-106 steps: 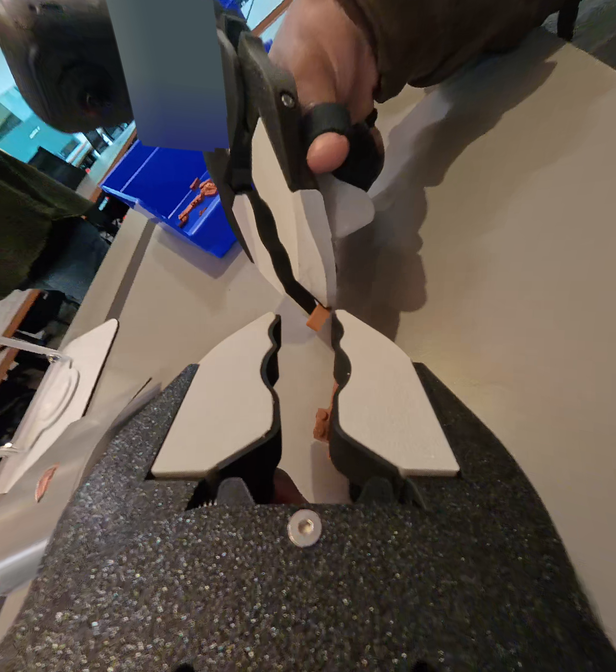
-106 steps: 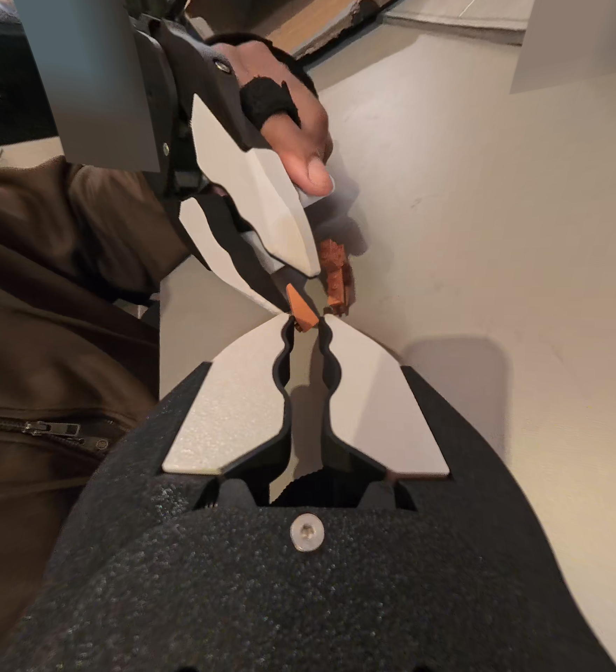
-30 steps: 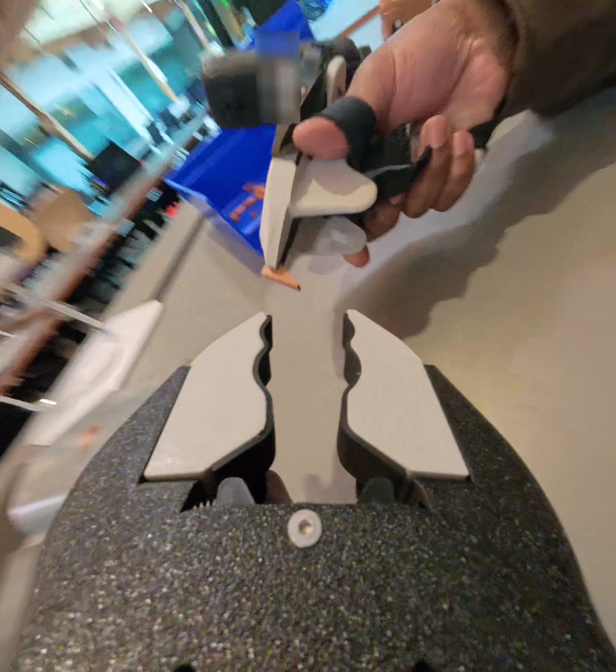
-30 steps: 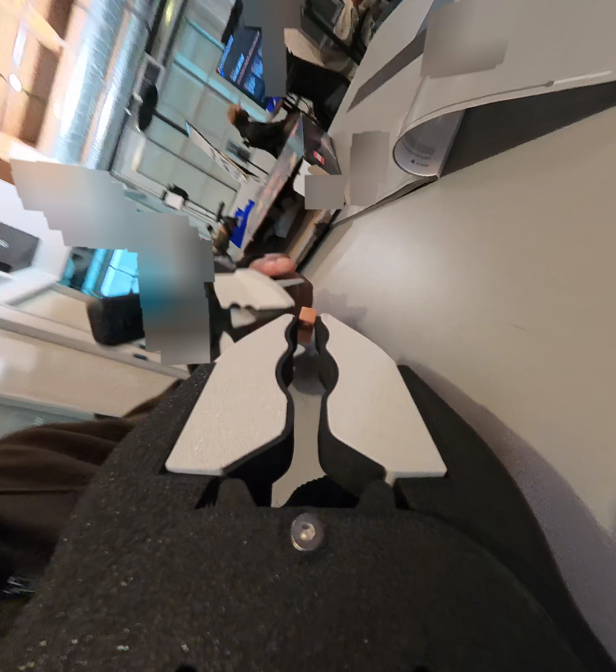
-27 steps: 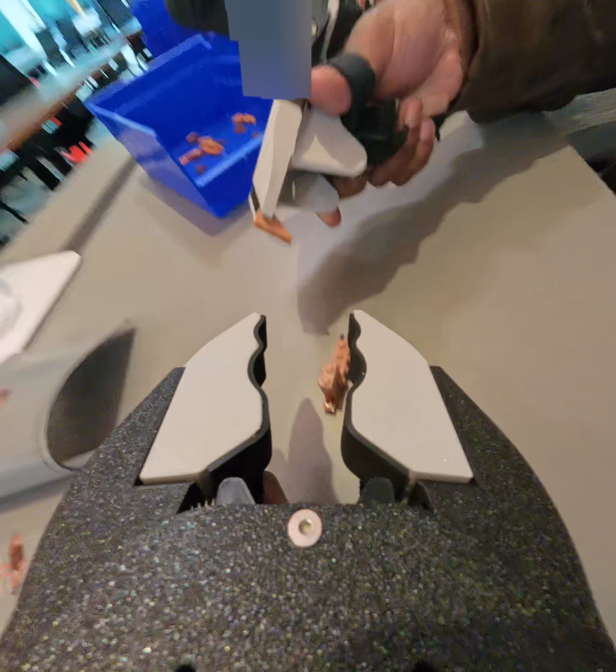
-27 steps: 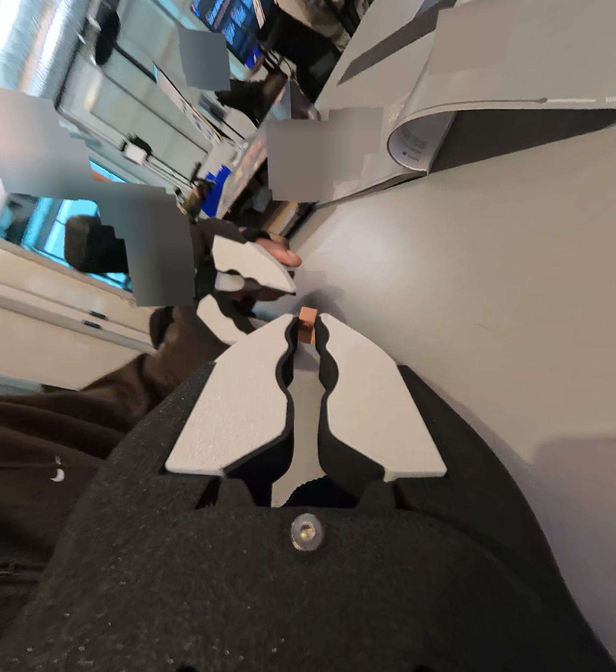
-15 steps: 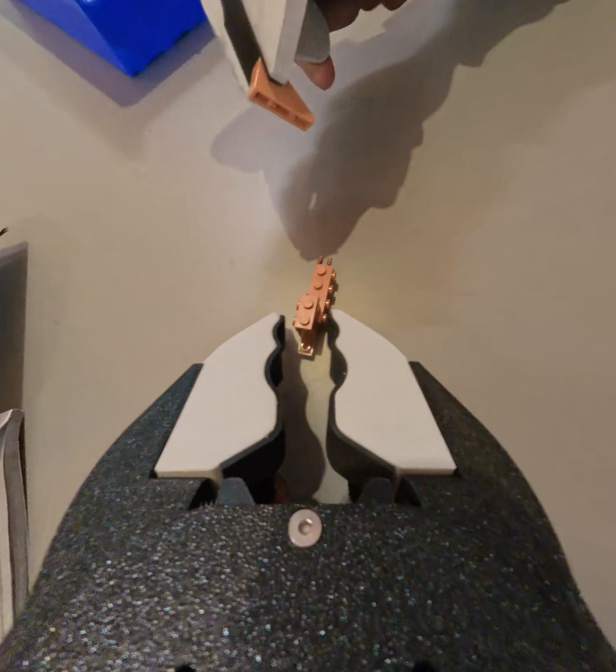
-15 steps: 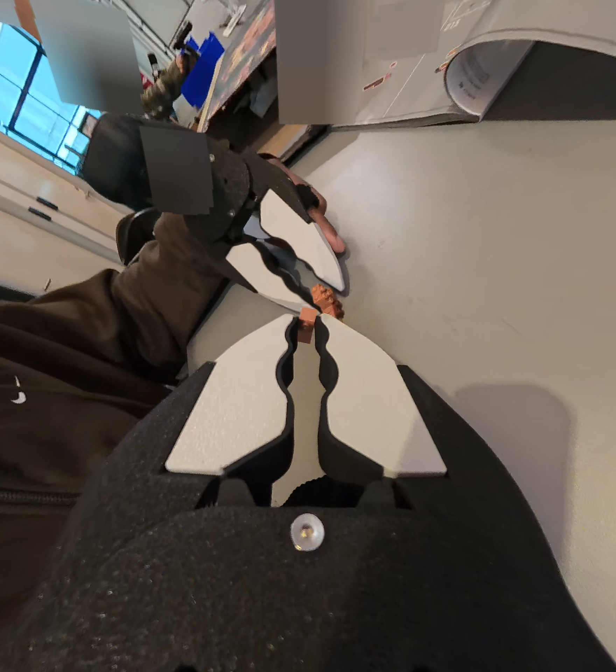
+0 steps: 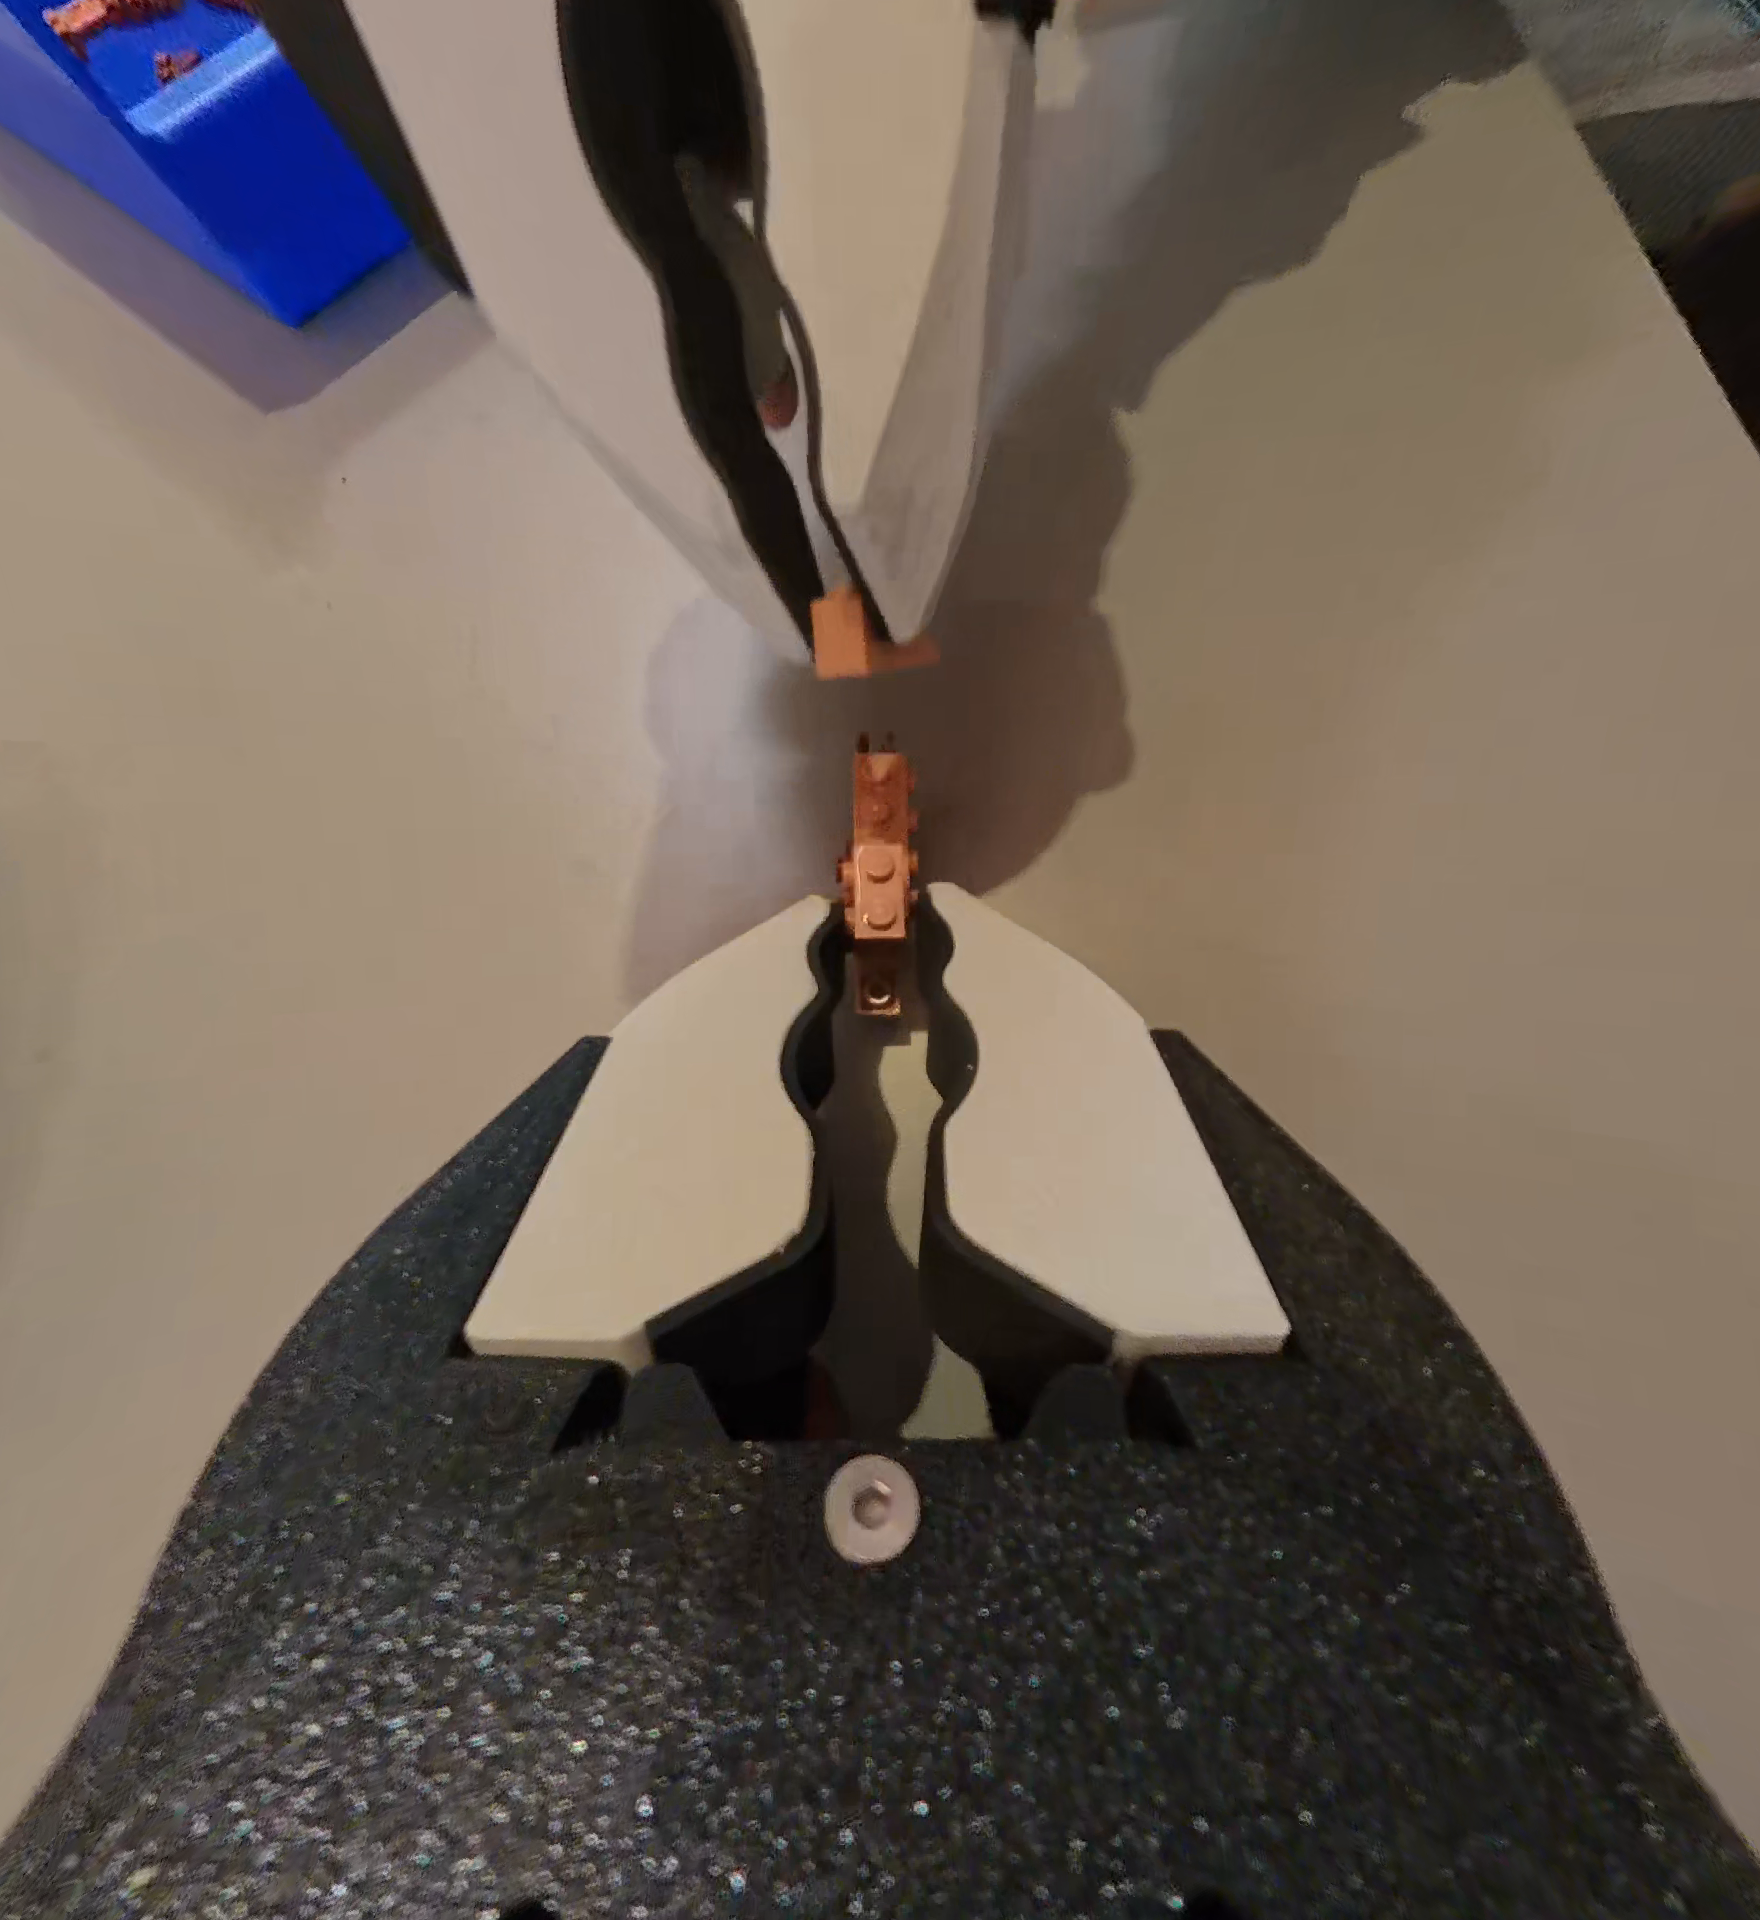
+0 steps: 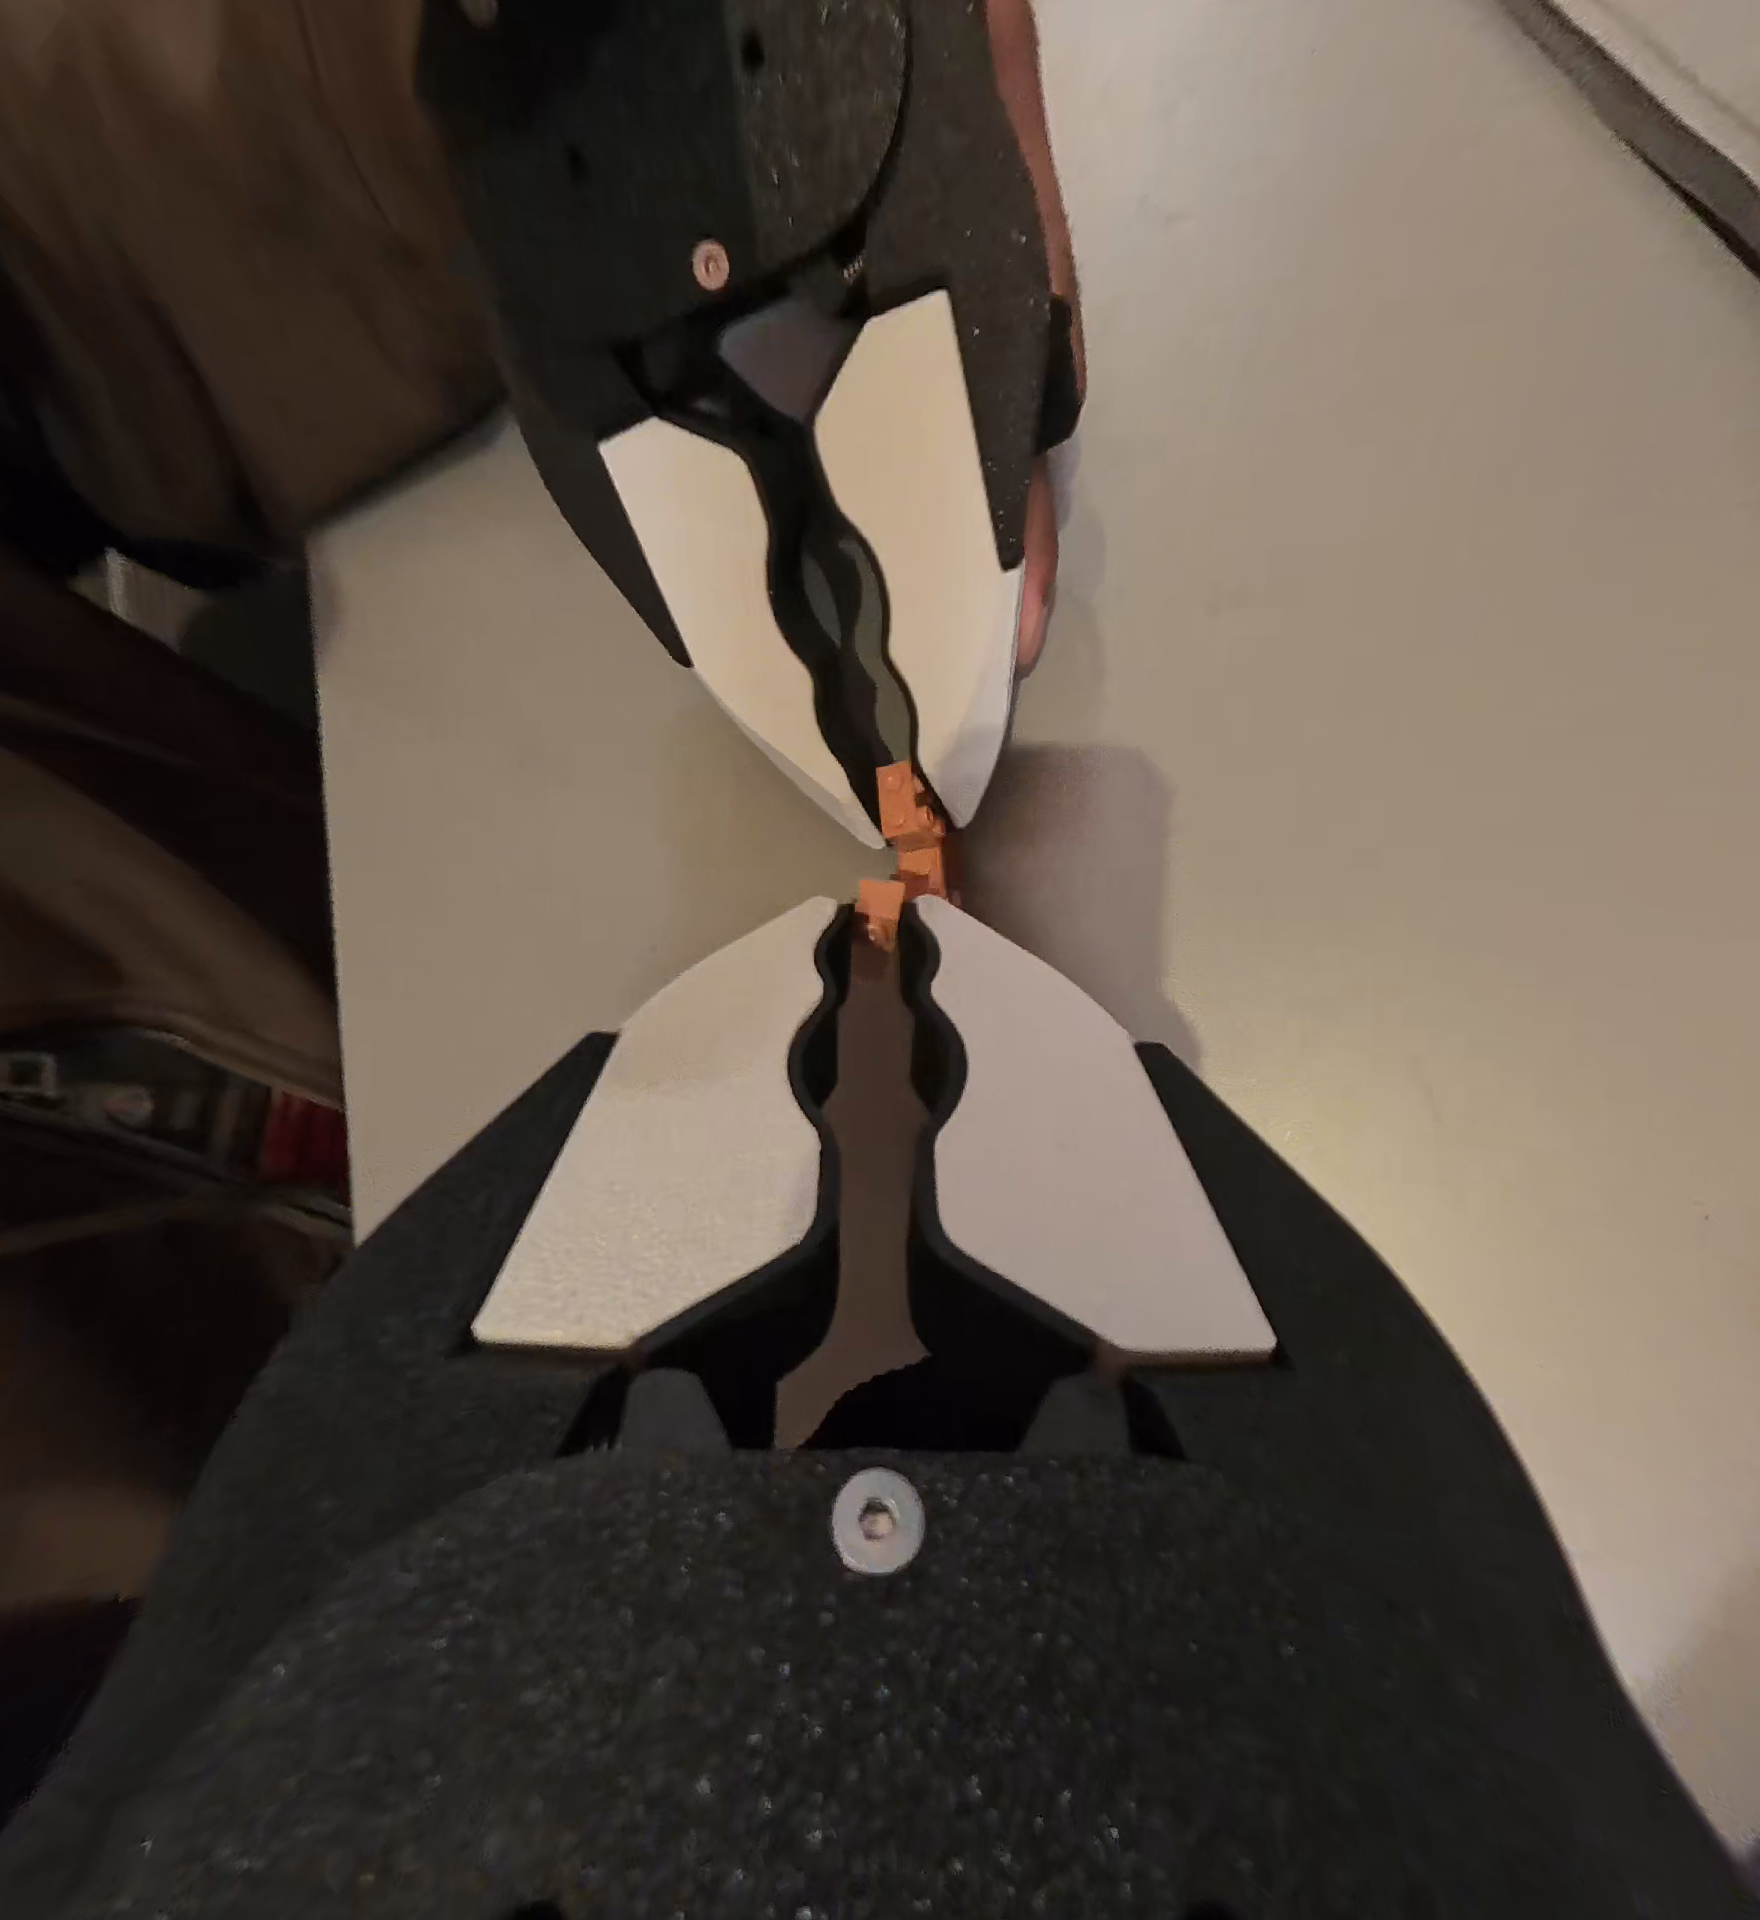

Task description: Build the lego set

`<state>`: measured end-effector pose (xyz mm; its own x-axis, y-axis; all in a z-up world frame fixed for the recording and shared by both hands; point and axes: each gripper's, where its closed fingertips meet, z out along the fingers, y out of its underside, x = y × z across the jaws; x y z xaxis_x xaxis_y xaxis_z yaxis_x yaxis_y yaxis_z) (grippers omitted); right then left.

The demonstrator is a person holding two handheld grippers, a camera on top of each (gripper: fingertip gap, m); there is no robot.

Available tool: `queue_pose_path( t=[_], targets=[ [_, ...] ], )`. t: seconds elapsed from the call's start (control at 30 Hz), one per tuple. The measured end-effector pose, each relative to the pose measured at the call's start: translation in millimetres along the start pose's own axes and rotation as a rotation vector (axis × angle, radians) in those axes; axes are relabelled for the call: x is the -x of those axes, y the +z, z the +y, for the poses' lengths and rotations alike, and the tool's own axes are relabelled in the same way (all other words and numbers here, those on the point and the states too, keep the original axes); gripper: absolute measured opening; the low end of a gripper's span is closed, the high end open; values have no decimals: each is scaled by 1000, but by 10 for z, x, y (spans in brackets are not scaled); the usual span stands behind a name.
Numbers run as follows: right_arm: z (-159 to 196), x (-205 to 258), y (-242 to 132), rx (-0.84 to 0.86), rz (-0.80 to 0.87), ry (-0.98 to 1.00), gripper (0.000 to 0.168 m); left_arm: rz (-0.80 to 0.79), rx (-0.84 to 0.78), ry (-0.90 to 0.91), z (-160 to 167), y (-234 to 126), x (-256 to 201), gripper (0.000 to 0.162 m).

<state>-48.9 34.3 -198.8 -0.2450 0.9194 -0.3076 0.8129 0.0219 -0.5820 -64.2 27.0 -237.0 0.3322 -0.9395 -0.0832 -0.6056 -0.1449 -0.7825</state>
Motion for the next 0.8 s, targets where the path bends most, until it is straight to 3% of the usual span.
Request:
queue_pose_path(
  t=[0.33, 0.8],
  targets=[
    [73, 30, 202, 155, 17, -111, 8, 4, -30, 24, -64, 10, -31, 13],
    [120, -2, 120, 279, 45, -192, 8, 17, -21, 26, -63, 27, -53, 13]
  ],
)
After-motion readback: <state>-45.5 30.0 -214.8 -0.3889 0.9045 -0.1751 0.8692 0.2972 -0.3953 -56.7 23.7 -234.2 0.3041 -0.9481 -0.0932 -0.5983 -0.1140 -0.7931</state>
